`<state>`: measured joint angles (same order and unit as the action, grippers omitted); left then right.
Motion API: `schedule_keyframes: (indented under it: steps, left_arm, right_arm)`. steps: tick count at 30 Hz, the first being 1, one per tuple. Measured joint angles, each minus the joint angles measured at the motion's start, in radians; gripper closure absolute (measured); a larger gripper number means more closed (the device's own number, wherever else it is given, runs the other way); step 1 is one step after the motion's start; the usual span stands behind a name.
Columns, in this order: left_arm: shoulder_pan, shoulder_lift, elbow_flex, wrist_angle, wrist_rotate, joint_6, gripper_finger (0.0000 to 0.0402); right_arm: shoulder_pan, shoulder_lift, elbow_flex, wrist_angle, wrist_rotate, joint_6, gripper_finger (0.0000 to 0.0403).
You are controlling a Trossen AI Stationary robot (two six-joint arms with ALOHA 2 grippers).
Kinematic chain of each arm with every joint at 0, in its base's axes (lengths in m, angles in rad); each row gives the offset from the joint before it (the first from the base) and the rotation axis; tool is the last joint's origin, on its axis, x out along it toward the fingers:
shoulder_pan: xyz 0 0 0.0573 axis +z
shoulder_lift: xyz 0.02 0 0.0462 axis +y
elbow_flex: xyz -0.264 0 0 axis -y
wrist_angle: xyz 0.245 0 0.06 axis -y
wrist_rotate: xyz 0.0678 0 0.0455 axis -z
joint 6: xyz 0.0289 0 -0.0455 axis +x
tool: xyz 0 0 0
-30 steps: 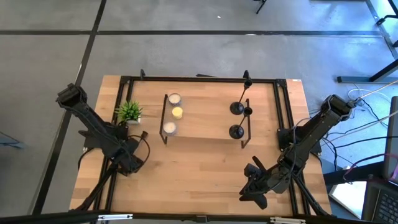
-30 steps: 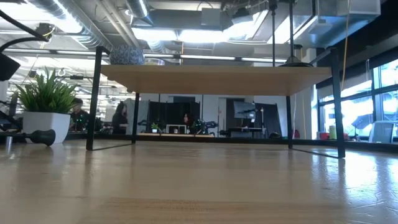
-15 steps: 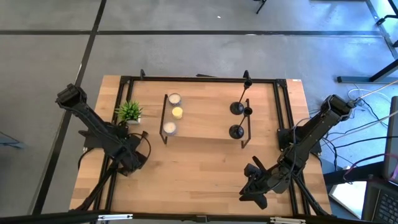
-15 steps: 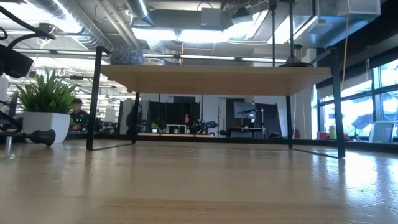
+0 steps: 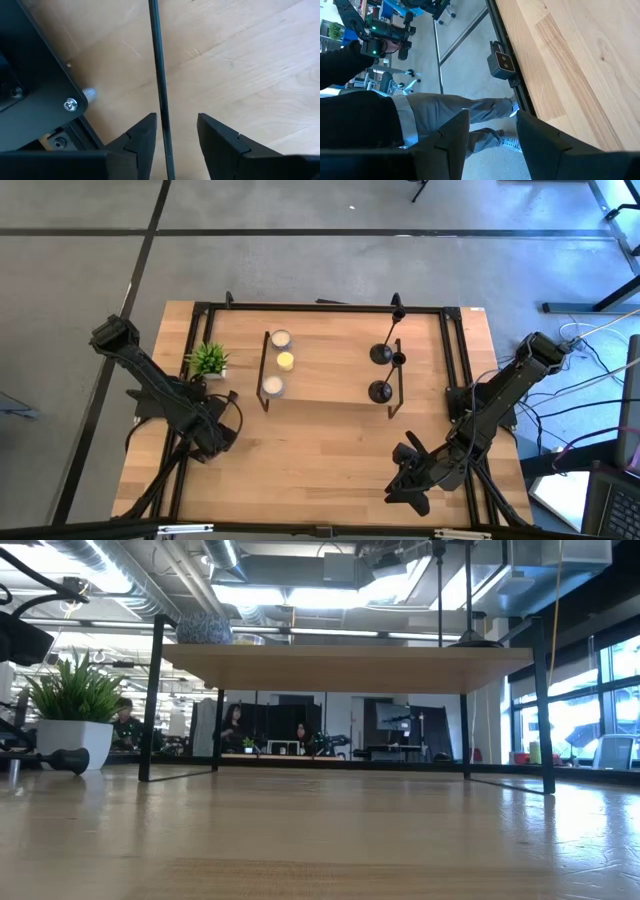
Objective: Pick & Place candle stick holders
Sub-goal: Put the black candle holder on the shelf
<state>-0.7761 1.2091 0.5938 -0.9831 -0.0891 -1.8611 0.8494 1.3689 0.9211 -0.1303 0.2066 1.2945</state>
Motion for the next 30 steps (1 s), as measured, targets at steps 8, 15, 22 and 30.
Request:
schedule_keyframes:
  steps: [8, 15, 22, 30]
  left_arm:
    - [0.0, 0.0, 0.0, 0.038, -0.007, -0.003, 0.0289]
    - [0.0, 0.0, 0.0, 0.038, -0.004, -0.003, 0.0305]
    - [0.0, 0.065, 0.0, 0.056, -0.005, 0.014, 0.0309]
    - [0.0, 0.12, 0.0, 0.077, -0.006, 0.015, 0.0327]
  right_arm:
    - [0.0, 0.0, 0.0, 0.0, 0.0, 0.0, 0.0235]
    - [0.0, 0.0, 0.0, 0.0, 0.0, 0.0, 0.0235]
    - [0.0, 0.0, 0.0, 0.0, 0.0, 0.0, 0.0235]
    - [0.0, 0.0, 0.0, 0.0, 0.001, 0.0, 0.0235]
